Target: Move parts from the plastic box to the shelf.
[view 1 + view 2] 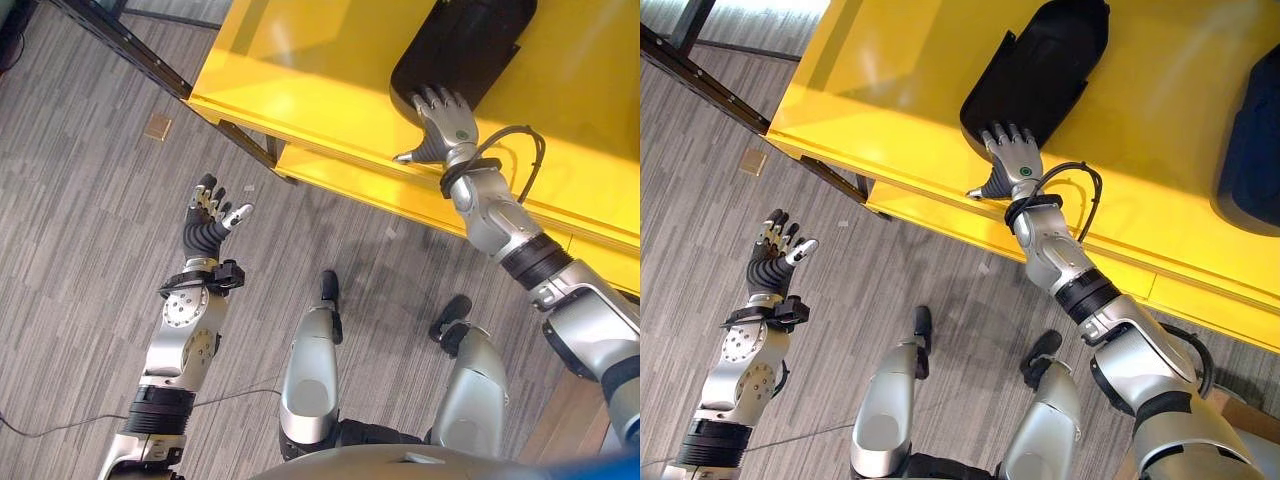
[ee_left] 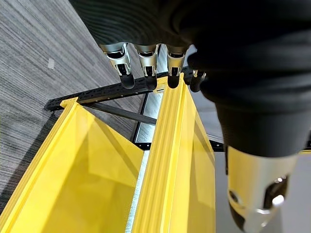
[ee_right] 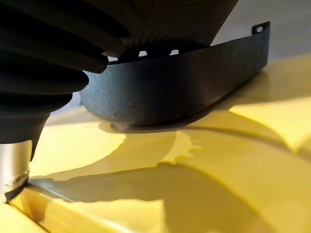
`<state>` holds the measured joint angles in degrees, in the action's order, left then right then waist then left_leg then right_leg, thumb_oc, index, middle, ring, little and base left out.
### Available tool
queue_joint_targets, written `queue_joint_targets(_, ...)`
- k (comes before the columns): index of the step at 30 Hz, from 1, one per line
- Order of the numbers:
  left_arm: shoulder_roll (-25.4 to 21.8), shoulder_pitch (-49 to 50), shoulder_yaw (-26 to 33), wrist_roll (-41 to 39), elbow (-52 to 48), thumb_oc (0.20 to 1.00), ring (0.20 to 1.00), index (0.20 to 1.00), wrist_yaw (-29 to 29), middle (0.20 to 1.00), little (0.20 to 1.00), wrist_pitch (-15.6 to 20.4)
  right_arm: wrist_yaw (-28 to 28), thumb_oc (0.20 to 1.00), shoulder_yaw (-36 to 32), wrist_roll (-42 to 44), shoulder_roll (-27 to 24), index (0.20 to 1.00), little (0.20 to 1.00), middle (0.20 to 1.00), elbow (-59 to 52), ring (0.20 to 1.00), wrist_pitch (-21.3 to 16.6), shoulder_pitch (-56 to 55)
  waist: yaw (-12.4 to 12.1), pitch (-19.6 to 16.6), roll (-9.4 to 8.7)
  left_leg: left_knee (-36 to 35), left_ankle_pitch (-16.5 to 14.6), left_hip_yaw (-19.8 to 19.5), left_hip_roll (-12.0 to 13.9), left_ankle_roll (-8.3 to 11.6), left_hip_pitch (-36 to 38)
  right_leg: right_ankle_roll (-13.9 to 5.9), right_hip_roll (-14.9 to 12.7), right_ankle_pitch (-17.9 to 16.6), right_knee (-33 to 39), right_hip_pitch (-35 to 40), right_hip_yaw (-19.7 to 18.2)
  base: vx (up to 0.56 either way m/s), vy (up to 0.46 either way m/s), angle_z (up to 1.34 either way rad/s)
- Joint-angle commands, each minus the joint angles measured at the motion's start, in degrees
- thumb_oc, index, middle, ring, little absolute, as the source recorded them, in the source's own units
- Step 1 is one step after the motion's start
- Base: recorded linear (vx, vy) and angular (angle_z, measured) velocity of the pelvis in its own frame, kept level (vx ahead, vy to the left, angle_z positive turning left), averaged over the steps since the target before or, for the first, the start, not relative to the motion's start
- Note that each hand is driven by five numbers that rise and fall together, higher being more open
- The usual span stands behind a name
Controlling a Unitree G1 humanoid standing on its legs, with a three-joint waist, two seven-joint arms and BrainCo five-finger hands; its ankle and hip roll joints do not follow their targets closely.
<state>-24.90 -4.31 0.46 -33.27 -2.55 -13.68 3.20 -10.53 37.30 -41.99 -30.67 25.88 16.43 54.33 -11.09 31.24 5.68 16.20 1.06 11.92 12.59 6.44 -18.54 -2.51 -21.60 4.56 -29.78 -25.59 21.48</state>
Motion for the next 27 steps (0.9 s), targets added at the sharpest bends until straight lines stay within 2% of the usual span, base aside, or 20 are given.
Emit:
queue_joint_targets(1, -3.07, 0.8, 0.52, -2.04, -0.08, 1.0, 1.0, 1.0, 0.76, 1.0, 1.0, 4.8, 1.24, 1.0, 2.81, -5.73, -2.87, 1.0, 1.0, 1.0, 4.61, 1.0, -2.38, 0.55, -0.86, -1.45, -0.77, -0.47, -3.16, 4.1, 0.66, -1.14, 1.0, -5.69, -1.16, 4.12, -0.06, 4.13, -0.85, -0.01, -0.038, -0.01)
queue_joint_targets(3, -3.36, 0.84, 0.52, -2.31, 0.29, 1.0, 1.0, 1.0, 0.89, 1.0, 1.0, 5.39, -0.22, 1.0, 4.28, -8.15, -3.75, 1.0, 1.0, 1.0, 4.88, 1.0, -4.88, 0.7, -0.92, -1.45, -0.96, -0.63, -2.97, 4.18, 0.91, -1.08, 1.3, -5.8, -1.15, 3.95, 0.3, 4.55, -0.65, -0.01, -0.037, -0.03)
queue_joint_targets(8, -3.75, 0.45, 0.3, -2.01, 1.15, 1.0, 1.0, 1.0, 1.58, 1.0, 1.0, 6.09, -1.74, 1.0, 6.44, -5.57, -4.43, 1.0, 1.0, 1.0, 5.58, 1.0, -3.16, 1.16, -1.04, -1.45, -1.14, -0.86, -2.68, 4.24, 1.24, -1.02, 1.59, -5.91, -1.09, 3.7, 0.71, 5.02, -0.42, -0.02, -0.037, -0.02)
queue_joint_targets(11, -4.16, 0.47, 0.23, -2.83, 1.38, 1.0, 1.0, 1.0, 1.96, 1.0, 1.0, 6.07, -4.61, 1.0, 6.64, -3.99, -4.57, 1.0, 1.0, 1.0, 6.81, 1.0, -4.55, 1.81, -1.16, -1.45, -1.12, -1.03, -2.53, 4.11, 1.25, -0.95, 1.91, -5.9, -0.98, 3.66, 0.81, 5.35, -0.33, -0.01, -0.011, 0.0)
queue_joint_targets(19, -4.1, 0.1, -0.69, -2.91, 1.41, 1.0, 1.0, 1.0, 1.87, 1.0, 1.0, 6.32, -2.38, 1.0, 6.48, -4.85, -3.76, 1.0, 1.0, 1.0, 7.21, 1.0, -1.08, 2.52, -1.07, -1.45, -0.93, -1.58, -2.33, 4.05, 1.44, -0.83, 2.87, -5.89, -0.89, 3.53, 1.34, 6.33, -0.28, 0.0, 0.0, 0.0)
queue_joint_targets(24, -4.12, -0.66, -1.12, -2.9, 2.18, 1.0, 1.0, 1.0, 2.01, 1.0, 1.0, 6.52, -4.66, 1.0, 6.97, -3.4, -3.69, 1.0, 1.0, 1.0, 12.58, 1.0, 2.85, 2.98, -1.05, -1.45, -0.68, -2.22, -1.99, 4.13, 1.45, -0.71, 3.92, -6.02, -1.03, 3.39, 1.75, 7.37, -0.16, 0.0, 0.0, 0.0)
queue_joint_targets(27, -4.12, -0.96, -1.42, -2.89, 2.53, 1.0, 1.0, 1.0, 2.15, 1.0, 1.0, 6.6, -4.52, 1.0, 6.95, -2.5, -3.74, 1.0, 1.0, 1.0, 14.91, 1.0, 3.34, 3.2, -1.01, -1.45, -0.68, -2.37, -1.92, 4.2, 1.55, -0.6, 4.33, -6.05, -1.05, 3.23, 2.08, 7.84, -0.06, 0.0, 0.0, 0.0)
